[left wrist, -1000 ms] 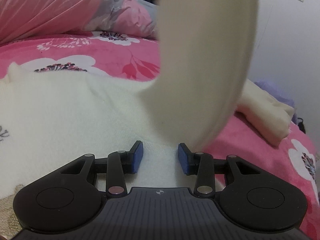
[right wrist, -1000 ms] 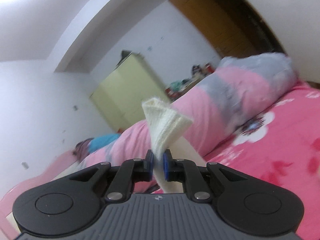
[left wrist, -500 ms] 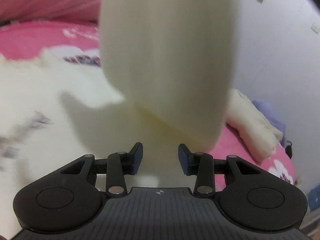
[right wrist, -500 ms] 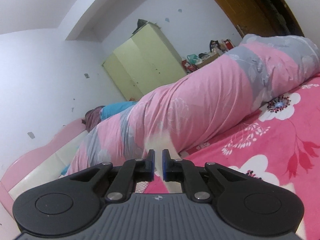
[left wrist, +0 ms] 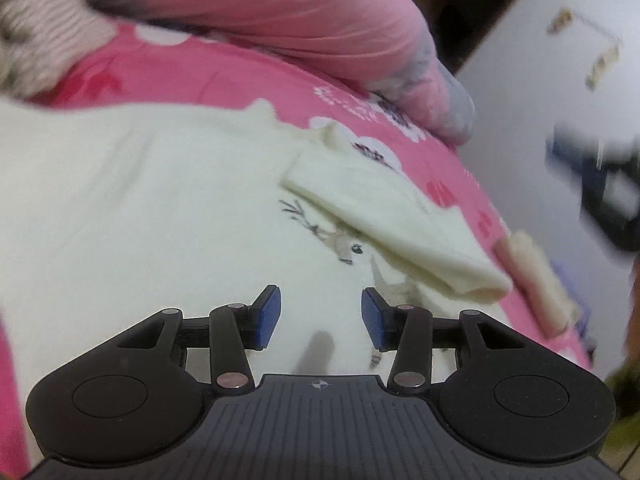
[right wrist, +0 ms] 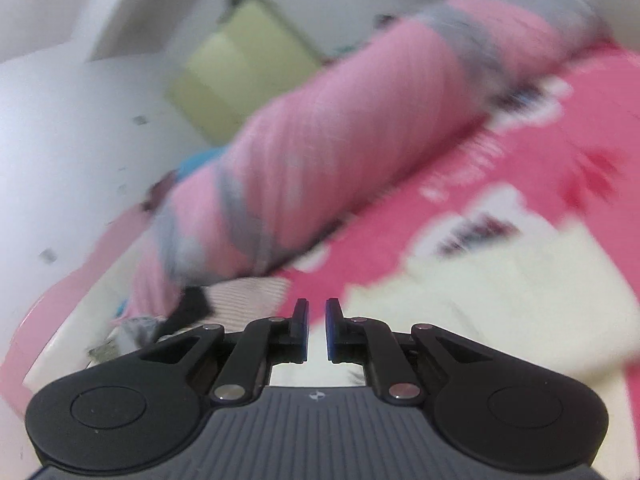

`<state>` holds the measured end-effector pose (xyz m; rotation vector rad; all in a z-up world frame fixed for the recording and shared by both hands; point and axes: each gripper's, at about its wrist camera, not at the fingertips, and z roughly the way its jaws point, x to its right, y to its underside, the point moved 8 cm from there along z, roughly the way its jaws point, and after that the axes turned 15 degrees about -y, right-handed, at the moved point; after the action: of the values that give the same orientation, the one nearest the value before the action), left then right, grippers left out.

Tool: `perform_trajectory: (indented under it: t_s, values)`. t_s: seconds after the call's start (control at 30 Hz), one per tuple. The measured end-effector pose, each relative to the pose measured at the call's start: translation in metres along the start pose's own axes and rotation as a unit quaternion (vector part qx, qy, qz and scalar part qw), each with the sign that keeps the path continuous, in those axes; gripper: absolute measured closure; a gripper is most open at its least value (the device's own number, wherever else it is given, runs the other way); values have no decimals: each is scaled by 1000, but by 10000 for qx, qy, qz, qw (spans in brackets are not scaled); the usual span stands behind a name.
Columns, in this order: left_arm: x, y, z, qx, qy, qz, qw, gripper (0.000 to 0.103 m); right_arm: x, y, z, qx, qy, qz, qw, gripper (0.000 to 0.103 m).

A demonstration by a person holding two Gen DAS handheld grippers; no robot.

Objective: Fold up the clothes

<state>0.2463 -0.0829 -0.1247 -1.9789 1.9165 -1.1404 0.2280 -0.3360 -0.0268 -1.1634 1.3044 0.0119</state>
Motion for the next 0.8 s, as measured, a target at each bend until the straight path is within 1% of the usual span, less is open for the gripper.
perform_trajectory:
  t_s: [0.13,0.2,0.27,0.33,0.43,0.5,0.57,0.6,0.63,0.7,0.8]
  values:
    - [6,-13,11,-110,409,-684,9968,58,51,21,-29,139,717,496,9961,93]
    - [12,-24,22,-78,410,-917,9949,57,67,28,-36,154,820,695,9941,92]
    - [18,-37,36,-6,266,-1077,9938,57,79,36,-40,184,776,908,9927,87]
    - [22,-45,52,44,-14,-1151,9933,57,91,43,-42,231,746,1060,9913,84]
    - [28,-52,77,-33,-433,-1165,9922,57,106,51,-46,284,715,1203,9898,83]
    - [31,-54,89,-49,-565,-1227,9908,58,118,57,-47,317,661,1347,9882,83]
    - [34,-58,97,35,-640,-1289,9896,60,128,61,-47,330,659,1467,9864,83]
    - [36,-59,101,86,-743,-1299,9887,67,133,63,-47,336,670,1514,9856,83]
    - [36,-60,105,125,-885,-1316,9873,71,137,65,-48,345,652,1547,9852,83]
    - [37,-60,110,194,-1074,-1320,9852,89,143,68,-50,373,569,1607,9847,83]
    - [36,-59,108,423,-1248,-1259,9833,99,145,69,-51,401,450,1551,9861,84]
